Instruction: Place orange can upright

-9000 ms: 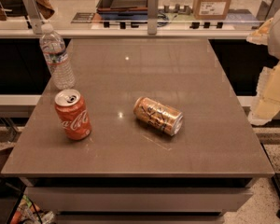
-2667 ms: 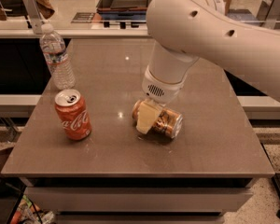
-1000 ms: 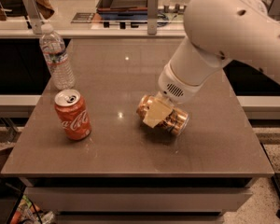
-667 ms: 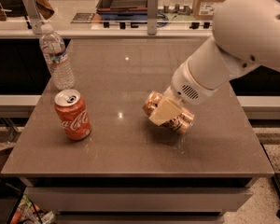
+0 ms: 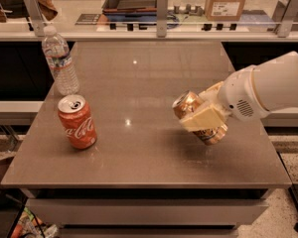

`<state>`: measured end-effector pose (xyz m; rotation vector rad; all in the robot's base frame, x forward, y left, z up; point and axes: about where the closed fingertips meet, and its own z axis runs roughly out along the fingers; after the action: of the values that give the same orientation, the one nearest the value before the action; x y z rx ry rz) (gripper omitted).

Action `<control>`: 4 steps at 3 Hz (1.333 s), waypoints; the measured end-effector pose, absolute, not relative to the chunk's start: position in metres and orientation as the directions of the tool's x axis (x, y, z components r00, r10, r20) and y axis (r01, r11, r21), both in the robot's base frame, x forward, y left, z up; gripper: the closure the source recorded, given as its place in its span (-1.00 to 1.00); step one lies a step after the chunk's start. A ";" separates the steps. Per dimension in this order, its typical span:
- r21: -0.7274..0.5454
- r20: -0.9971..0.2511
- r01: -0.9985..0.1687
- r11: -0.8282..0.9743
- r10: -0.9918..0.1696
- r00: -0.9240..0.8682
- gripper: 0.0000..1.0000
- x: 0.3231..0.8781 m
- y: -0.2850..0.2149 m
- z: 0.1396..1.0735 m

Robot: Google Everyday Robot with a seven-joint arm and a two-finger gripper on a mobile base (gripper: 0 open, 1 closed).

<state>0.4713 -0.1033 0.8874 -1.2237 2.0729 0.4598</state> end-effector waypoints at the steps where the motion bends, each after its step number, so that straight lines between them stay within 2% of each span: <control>1: -0.047 -0.789 -0.859 0.510 -0.546 -0.281 1.00 0.467 -0.121 0.895; 2: -0.080 -0.857 -0.868 0.490 -0.478 -0.191 1.00 0.473 -0.123 0.909; 4: -0.168 -0.929 -0.892 0.419 -0.369 0.002 1.00 0.494 -0.094 0.935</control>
Offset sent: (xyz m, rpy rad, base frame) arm 0.0087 -0.0252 0.0381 0.3181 -0.2785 0.0645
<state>0.4938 -0.0938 0.9347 -1.1428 1.5824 0.5993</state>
